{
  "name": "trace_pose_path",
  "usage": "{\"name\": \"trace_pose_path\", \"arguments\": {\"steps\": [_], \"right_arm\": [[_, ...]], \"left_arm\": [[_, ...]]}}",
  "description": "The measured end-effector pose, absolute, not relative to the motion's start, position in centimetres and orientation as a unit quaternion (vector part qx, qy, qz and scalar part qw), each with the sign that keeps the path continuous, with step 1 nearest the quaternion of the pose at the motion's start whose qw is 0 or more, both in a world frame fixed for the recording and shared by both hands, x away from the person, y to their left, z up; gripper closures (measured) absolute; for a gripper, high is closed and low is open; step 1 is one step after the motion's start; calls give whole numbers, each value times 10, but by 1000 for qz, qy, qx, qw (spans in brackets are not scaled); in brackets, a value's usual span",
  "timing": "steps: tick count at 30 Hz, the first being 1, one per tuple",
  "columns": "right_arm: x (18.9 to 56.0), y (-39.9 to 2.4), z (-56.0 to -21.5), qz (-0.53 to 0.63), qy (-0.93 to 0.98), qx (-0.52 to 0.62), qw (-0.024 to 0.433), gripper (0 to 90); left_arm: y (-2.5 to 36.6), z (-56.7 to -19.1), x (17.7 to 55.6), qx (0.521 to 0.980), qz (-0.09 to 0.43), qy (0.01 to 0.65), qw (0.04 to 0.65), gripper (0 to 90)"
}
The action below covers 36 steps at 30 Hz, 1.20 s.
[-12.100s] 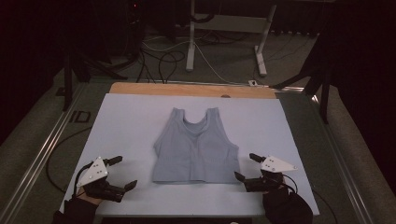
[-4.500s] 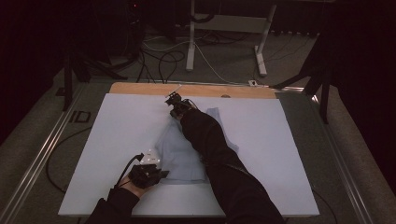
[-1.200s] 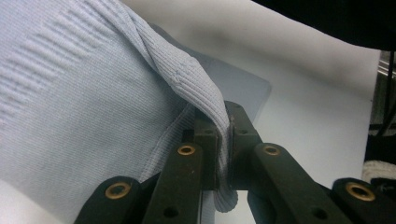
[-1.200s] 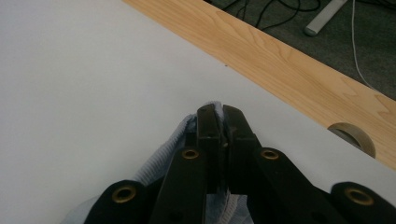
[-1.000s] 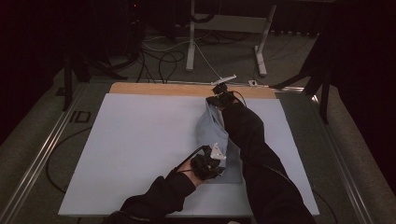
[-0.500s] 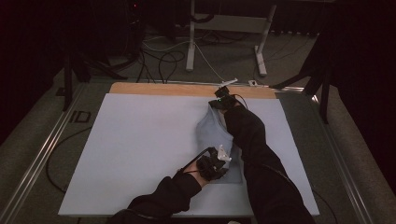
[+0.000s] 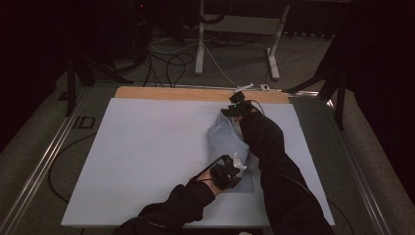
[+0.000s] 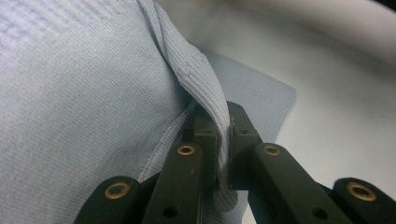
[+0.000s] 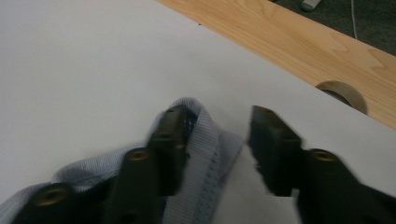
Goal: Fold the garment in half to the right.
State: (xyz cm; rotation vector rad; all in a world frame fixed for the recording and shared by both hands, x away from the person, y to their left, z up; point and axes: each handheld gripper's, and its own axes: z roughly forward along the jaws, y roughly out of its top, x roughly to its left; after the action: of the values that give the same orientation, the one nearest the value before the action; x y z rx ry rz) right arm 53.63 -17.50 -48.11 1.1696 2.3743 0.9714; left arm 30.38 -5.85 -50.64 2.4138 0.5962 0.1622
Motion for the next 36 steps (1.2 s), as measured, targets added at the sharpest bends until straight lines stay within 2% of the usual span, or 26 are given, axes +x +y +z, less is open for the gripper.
{"name": "trace_pose_path", "arguments": {"steps": [5,7,12,18,25,31,36], "right_arm": [[530,-186,-473,333,833,415,153,260],[528,-193,-469,344,828,421,141,142],[522,-205,-460,366,816,424,139,106],[514,-208,-458,369,815,422,147,102],[512,-207,-459,370,818,416,145,102],[509,-204,-458,374,819,411,142,102],[507,-201,-459,376,823,402,143,99]], "left_arm": [[-59,-505,305,917,58,229,320,862],[-60,-504,305,916,56,228,324,856],[-64,-502,303,916,40,224,331,817],[-72,-503,300,922,23,206,328,718],[-80,-502,297,927,10,190,324,697],[-84,-503,293,928,-23,169,331,614],[-79,-496,291,926,-23,158,342,572]]}}
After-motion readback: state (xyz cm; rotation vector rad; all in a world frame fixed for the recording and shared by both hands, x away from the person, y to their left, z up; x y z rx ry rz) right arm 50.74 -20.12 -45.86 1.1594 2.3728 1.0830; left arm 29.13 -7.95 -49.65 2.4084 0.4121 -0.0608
